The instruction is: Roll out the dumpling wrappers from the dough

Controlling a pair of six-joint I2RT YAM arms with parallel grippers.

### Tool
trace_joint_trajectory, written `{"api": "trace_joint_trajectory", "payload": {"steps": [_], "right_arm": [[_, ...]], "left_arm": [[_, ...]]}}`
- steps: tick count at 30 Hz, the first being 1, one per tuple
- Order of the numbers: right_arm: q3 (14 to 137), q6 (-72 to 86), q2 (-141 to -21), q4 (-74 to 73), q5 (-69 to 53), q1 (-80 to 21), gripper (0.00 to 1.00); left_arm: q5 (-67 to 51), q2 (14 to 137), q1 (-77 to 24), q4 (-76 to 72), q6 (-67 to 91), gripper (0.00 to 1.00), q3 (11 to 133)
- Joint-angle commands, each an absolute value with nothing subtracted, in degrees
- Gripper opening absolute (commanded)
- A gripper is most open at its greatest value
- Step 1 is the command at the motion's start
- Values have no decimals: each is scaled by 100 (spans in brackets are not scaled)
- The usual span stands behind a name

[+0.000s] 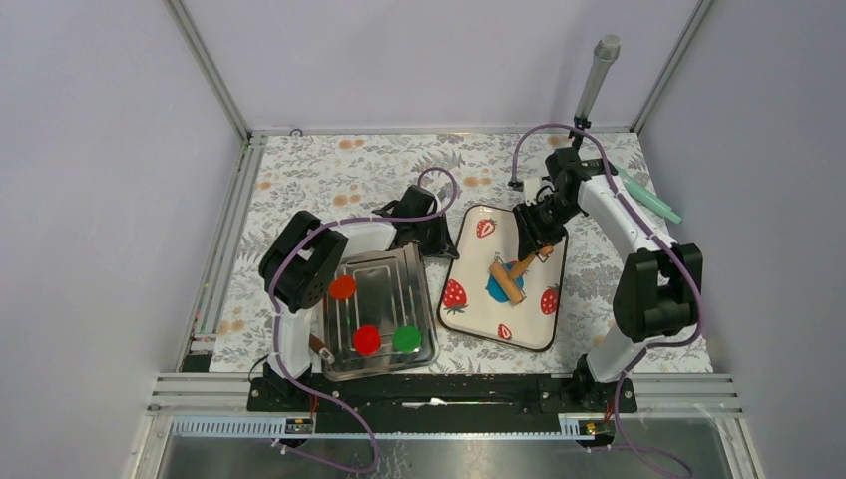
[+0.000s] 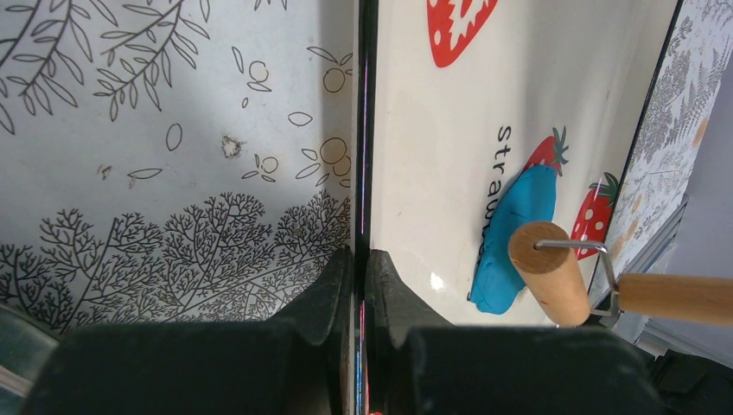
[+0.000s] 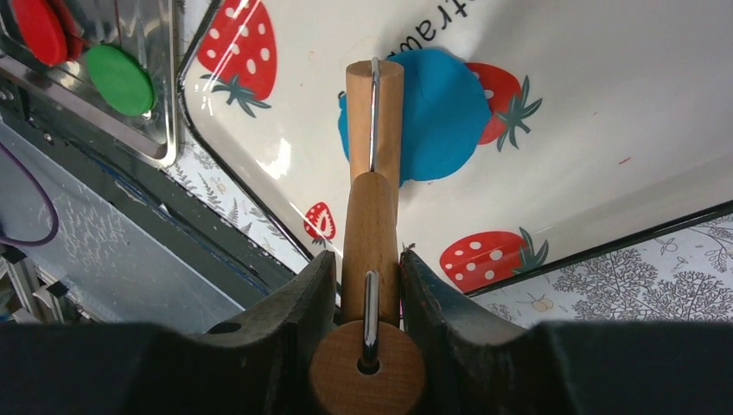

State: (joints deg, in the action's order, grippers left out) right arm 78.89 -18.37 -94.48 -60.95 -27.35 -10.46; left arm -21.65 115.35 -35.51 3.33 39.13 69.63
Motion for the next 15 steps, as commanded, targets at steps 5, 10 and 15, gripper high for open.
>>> {"api": "trace_joint_trajectory", "payload": {"steps": [5,10,15], "right_arm": [[8012,-1949,-9926,-5882,-2555,-882,0],[7678,-1794,-10216,-5544,-2498,-917,0],[7241,-1777,-10273,-5257,-2246,-1086,0]], "left_arm": [[-1909,11666,-3420,826,3839,0,6838],[-1931,11694,-3393,843,3854,0,6868],[-1937,11690,-3367,847,3863,0,6877]]}}
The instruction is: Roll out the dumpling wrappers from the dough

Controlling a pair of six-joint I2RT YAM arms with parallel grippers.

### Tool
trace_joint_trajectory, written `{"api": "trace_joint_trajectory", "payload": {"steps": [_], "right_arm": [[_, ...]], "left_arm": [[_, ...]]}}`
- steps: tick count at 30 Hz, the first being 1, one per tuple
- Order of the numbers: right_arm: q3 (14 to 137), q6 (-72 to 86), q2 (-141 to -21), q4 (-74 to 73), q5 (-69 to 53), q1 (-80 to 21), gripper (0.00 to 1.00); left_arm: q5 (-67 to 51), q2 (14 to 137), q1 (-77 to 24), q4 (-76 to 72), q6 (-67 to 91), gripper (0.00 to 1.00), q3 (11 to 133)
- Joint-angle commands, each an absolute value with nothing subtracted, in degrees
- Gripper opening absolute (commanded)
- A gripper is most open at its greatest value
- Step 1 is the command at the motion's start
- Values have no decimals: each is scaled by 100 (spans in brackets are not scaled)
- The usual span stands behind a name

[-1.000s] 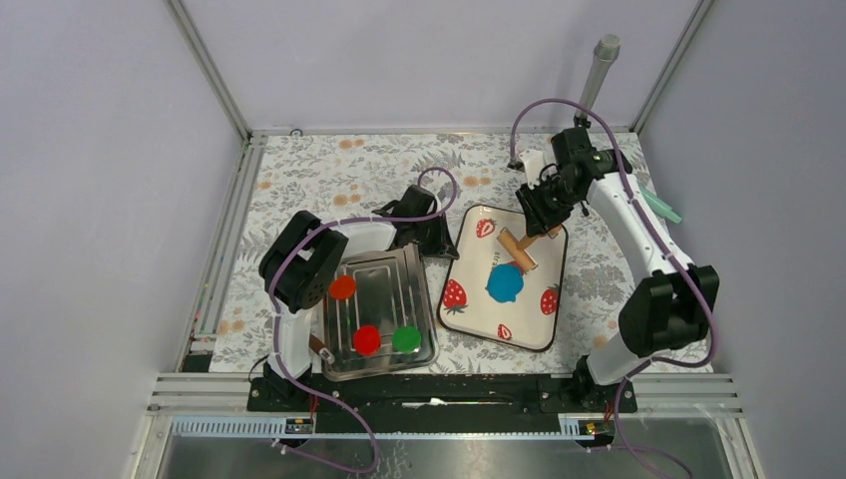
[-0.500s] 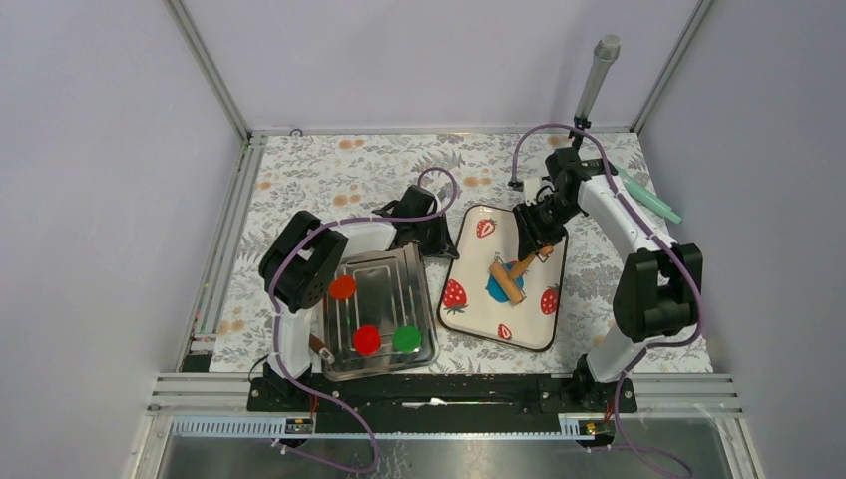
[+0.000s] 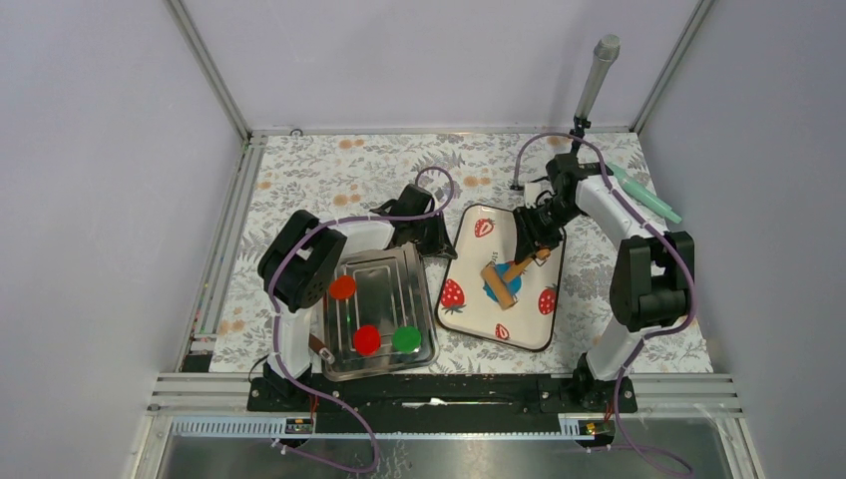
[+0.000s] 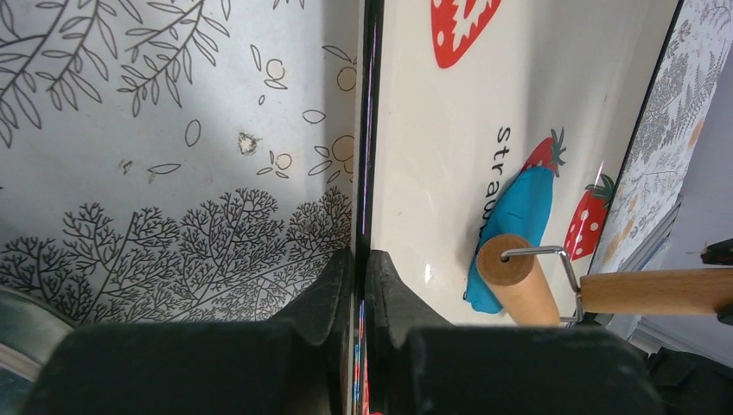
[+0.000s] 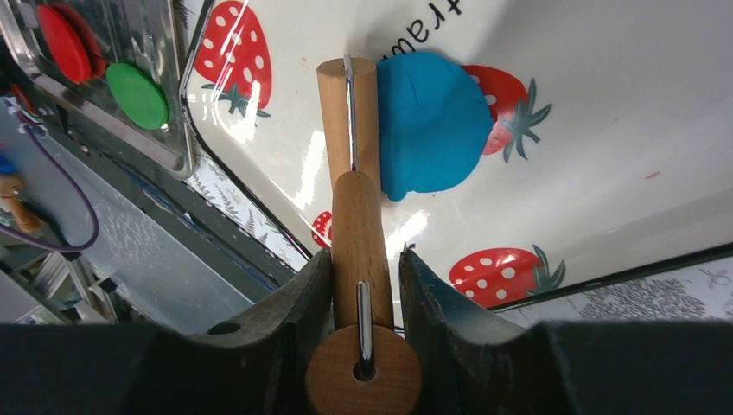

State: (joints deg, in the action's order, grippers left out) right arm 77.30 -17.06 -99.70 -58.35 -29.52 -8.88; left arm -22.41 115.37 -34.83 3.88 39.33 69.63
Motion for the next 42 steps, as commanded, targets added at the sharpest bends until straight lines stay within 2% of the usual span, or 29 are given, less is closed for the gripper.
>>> {"api": "trace_joint_trajectory", "payload": {"steps": [1,10,13,17,22,24,27,31,36,42], "right_arm": [[7133,-1762,-10274,-5207,-2235,-1147,0],[6728,-1600,-10282,-4884,-2119,-1400,0],[6795,-1655,-10256,-4968,-2544,-1436,0],[7634,-2143,-10022,-5682,-3593,-1480,0],[9685,-3139,-10005,-7617,-4299,-1510,0],[10162,-3548,-9970,-8019,-3999,-1613,0],[10121,-4167,-9561,-7875,-3136,-1812,0],[9147,-4962,-8737,-6952,-1830,-2346,0],[7496,-5816,-7624,-5189,-184,-3554,0],[6821,-6174,-7312,-4778,385,-4243,0]], "left_arm": [[-1940,11696,-3362,847,3867,0,6872],[-1942,11690,-3356,817,3885,0,6832],[-1921,11660,-3351,807,3885,0,6828],[-1914,11642,-3351,811,3860,0,6837],[-1892,11656,-3356,783,3837,0,6839],[-1894,11654,-3349,782,3827,0,6848],[-1894,11655,-3356,783,3810,0,6865],[-1909,11670,-3356,790,3810,0,6881],[-1908,11681,-3364,783,3816,0,6873],[-1867,11683,-3374,754,3806,0,6839]]}}
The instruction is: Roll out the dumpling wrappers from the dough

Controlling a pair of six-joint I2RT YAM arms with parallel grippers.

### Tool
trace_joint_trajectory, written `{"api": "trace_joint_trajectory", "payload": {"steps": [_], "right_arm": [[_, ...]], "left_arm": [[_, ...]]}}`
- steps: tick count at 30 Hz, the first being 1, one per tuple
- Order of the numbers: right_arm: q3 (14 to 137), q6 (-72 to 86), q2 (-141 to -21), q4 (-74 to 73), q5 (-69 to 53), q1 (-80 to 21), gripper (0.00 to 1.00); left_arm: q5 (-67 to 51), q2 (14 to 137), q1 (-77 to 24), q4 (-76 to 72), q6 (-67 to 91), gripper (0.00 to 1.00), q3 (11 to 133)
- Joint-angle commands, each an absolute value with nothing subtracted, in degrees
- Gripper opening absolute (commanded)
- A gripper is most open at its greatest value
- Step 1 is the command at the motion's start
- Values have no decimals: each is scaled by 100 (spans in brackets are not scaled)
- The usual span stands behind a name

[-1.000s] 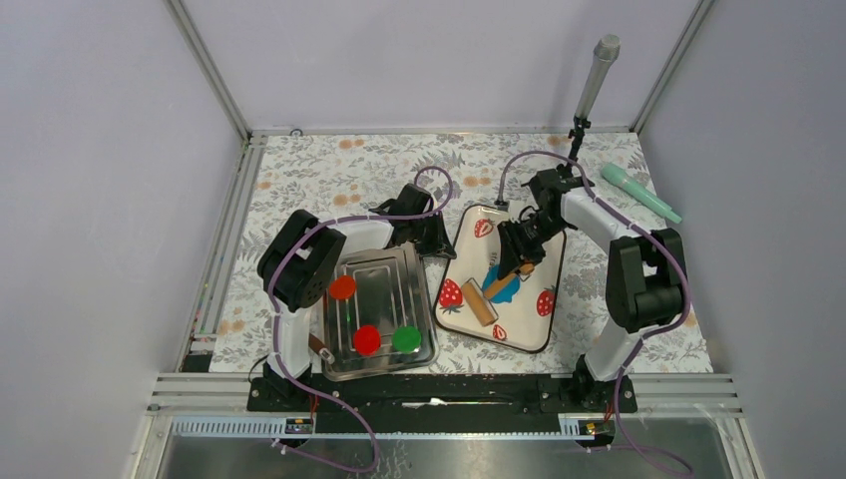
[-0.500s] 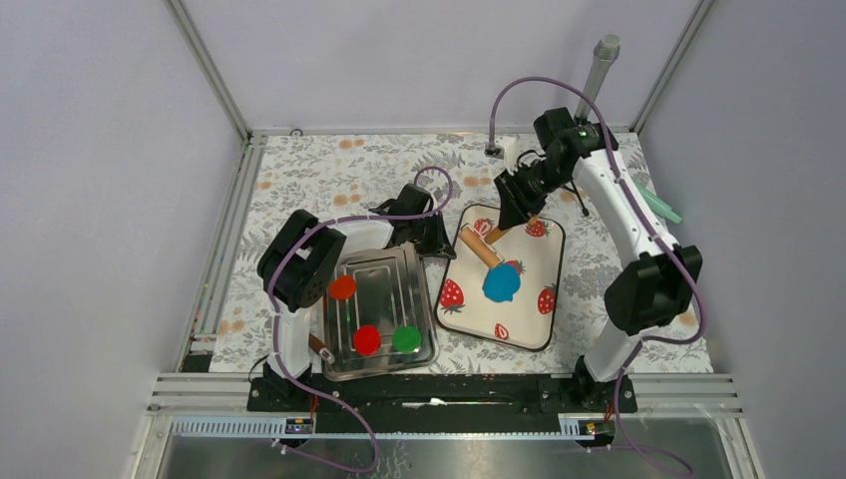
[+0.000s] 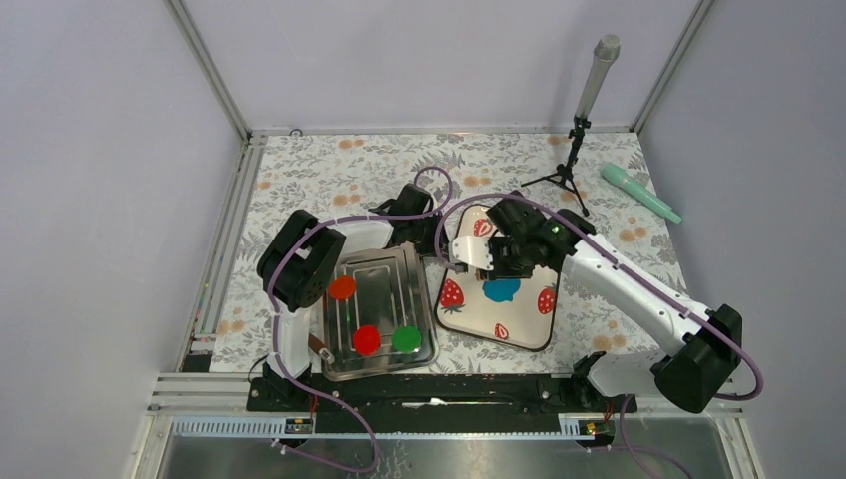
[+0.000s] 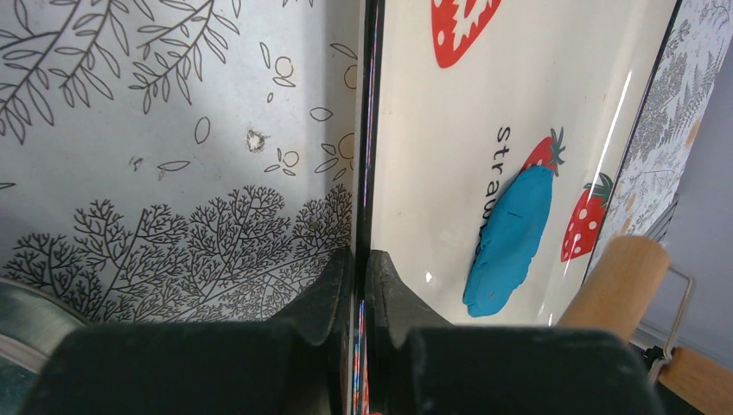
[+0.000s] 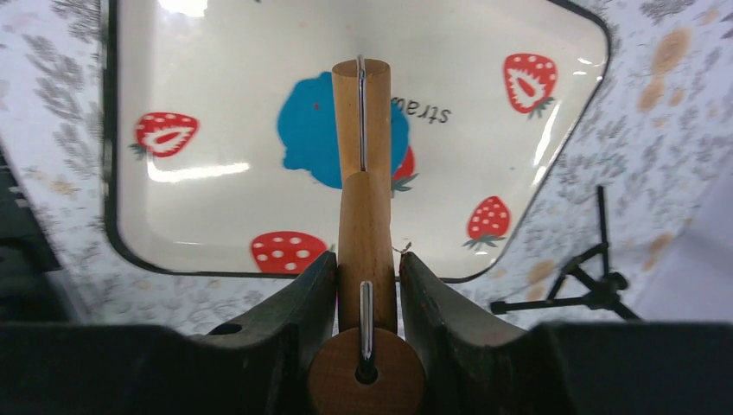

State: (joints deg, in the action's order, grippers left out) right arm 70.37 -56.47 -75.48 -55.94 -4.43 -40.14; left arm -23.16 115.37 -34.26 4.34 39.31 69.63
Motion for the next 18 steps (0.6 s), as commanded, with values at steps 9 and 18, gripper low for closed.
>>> {"api": "trace_joint_trajectory", "payload": {"steps": [9,18], "right_arm": [[6445,-6229,-7452,-4587,311,-4427,0],[6017,-6039,-7627,-4721,22,-4430,0]], "left_arm": [[-1884,11707,-3375,790,3824,0,6857],[-1948,11786,-3373,820,3867,0,6906]]}}
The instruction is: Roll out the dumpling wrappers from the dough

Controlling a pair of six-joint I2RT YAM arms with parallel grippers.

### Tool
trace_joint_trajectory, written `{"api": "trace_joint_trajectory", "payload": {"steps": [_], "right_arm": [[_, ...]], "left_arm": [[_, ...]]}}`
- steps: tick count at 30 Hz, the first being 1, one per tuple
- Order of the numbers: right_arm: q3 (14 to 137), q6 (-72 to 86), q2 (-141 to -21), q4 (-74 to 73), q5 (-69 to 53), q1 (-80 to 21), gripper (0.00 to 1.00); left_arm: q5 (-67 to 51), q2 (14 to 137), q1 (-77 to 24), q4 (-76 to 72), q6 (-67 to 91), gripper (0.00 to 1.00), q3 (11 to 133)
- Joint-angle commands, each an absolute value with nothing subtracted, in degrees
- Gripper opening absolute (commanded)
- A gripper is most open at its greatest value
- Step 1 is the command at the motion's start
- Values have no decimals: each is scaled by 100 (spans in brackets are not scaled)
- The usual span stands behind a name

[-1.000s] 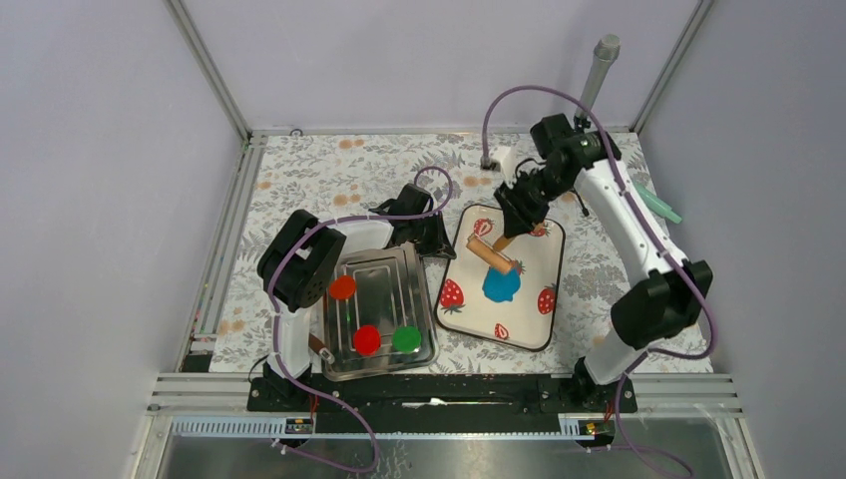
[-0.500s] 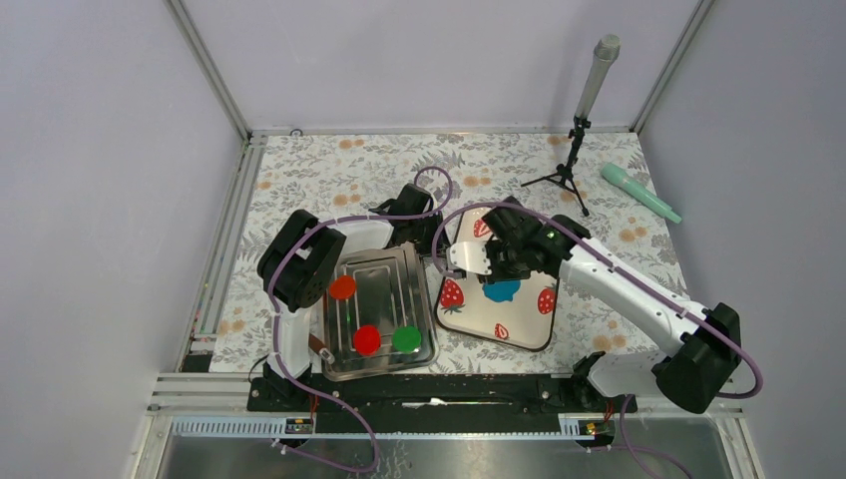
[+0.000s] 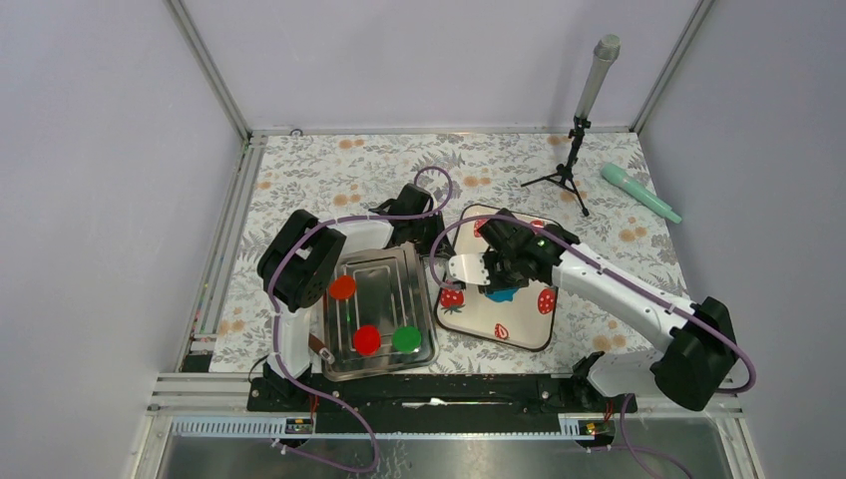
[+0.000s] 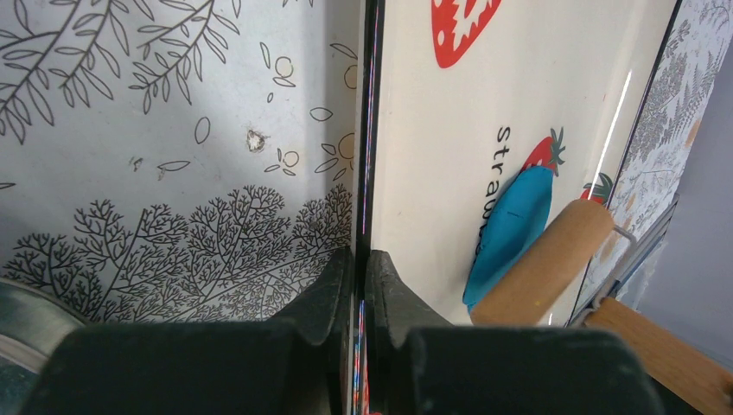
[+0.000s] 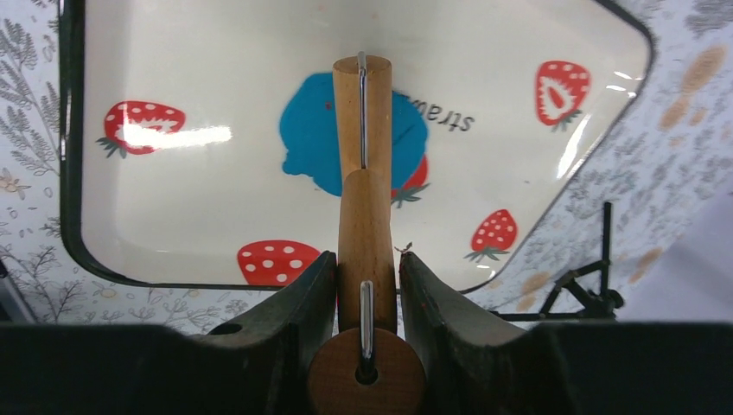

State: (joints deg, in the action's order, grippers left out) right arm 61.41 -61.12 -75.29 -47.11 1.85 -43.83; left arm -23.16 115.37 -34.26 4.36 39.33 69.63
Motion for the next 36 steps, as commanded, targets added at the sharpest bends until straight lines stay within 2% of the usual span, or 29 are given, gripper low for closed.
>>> {"api": "trace_joint_trajectory", "payload": {"steps": [1,10,20,24,30,33,36], "right_arm": [[5977,-6031,-7667,-4753,18,-4430,0],[5255,-6141,-8151,-4079,281,-4429,0],[5109,-6143,-8721,-3346,321,-4223,0],[5554,-5896,-8597,-3043,684,-4100,0],[6942,-4718,-8067,-3336,1100,-4041,0],[7500,-3870,-7938,-4128,834,-3790,0],[7853,-2871,-7979,-5027,-24,-3149,0]], "left_arm": [[-1955,11798,-3369,825,3875,0,6914],[-1990,11865,-3363,855,3905,0,6961],[-1989,11856,-3357,870,3911,0,6954],[-1995,11833,-3353,853,3911,0,6949],[-1999,11813,-3352,851,3894,0,6953],[-2021,11830,-3347,850,3920,0,6944],[-2019,11830,-3342,844,3942,0,6944]]}}
